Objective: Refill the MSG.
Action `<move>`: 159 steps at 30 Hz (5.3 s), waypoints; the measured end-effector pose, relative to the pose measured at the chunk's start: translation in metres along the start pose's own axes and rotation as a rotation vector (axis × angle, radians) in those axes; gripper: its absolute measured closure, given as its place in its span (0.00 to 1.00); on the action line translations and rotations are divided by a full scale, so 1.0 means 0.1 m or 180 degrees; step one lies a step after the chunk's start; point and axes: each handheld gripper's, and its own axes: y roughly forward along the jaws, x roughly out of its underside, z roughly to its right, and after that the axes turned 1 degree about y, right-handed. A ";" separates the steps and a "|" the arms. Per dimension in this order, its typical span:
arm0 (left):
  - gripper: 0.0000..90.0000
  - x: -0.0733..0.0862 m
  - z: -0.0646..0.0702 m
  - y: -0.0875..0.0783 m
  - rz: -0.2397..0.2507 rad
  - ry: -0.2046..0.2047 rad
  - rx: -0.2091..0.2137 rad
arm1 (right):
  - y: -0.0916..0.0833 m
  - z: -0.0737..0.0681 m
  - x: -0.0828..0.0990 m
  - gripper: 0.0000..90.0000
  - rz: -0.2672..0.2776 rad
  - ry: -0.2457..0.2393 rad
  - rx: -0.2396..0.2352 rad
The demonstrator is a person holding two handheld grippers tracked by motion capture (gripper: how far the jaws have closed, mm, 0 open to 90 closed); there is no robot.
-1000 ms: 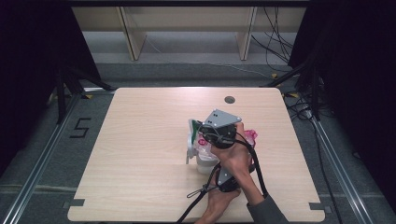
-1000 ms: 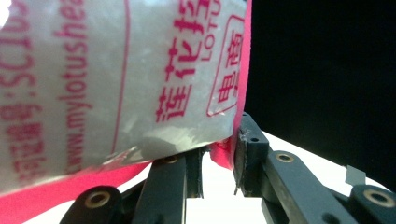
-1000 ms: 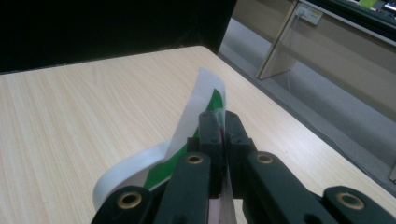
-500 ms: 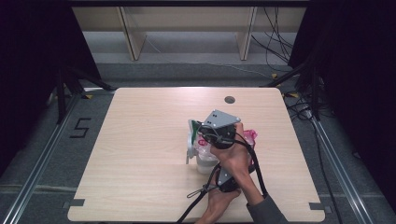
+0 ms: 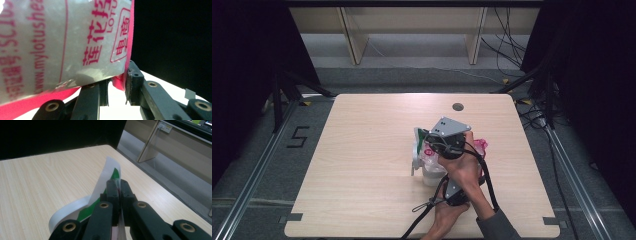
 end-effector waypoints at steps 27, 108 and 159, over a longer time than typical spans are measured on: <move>0.84 -0.03 0.00 0.01 0.0083 -0.0006 0.0043 | -0.03 -0.03 -0.03 1.00 0.0024 -0.0016 0.0019; 0.84 0.02 -0.03 -0.03 -0.0078 0.0082 -0.0075 | -0.05 0.01 -0.01 1.00 0.0020 0.0095 -0.0102; 0.81 0.12 -0.02 -0.19 -0.0424 0.0082 0.0062 | -0.67 0.30 0.16 1.00 0.0422 0.0376 -0.0330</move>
